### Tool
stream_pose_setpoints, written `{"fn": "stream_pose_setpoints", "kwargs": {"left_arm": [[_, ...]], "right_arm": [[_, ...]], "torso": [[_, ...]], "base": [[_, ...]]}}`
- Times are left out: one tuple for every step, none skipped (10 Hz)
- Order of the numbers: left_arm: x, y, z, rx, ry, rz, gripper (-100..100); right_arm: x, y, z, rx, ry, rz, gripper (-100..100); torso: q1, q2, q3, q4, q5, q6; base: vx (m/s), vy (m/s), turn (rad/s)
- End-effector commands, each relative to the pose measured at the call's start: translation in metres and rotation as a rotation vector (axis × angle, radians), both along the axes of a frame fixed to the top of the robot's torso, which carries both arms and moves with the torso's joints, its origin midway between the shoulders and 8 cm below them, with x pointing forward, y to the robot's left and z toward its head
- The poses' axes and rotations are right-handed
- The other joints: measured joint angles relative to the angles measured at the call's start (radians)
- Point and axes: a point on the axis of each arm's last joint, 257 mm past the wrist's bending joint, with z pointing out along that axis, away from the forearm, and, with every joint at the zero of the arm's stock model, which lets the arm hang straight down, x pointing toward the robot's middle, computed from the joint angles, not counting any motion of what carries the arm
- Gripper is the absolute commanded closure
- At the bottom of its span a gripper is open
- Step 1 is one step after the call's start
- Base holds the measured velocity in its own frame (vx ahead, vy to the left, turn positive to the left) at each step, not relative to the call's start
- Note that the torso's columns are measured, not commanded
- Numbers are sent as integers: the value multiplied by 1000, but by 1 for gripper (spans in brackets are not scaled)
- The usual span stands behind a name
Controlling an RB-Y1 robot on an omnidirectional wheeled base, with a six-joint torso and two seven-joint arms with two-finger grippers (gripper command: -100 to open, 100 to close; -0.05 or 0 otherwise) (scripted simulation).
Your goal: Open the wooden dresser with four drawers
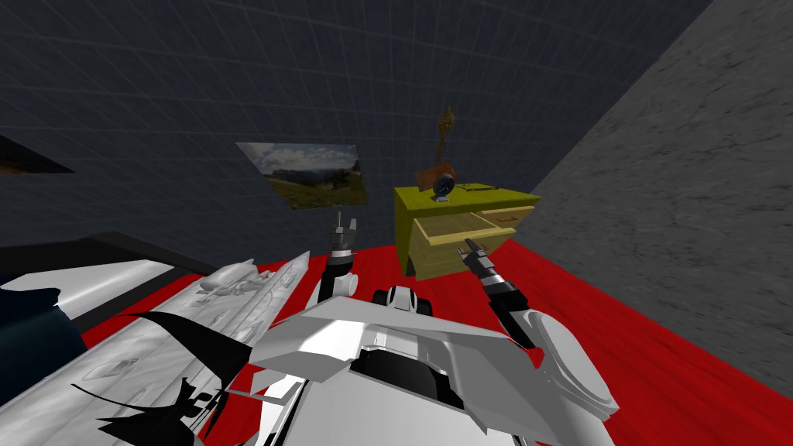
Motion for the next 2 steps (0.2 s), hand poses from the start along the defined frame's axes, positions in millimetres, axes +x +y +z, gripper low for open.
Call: {"fn": "stream_pose_setpoints", "kwargs": {"left_arm": [[0,0,0,0,0,0,0],[0,0,0,0,0,0,0]], "right_arm": [[0,0,0,0,1,-1,0],[0,0,-1,0,2,-1,0]], "torso": [[0,0,0,0,0,0],[0,-1,0,-1,0,0]], "base": [[0,0,0],[0,0,0]]}}
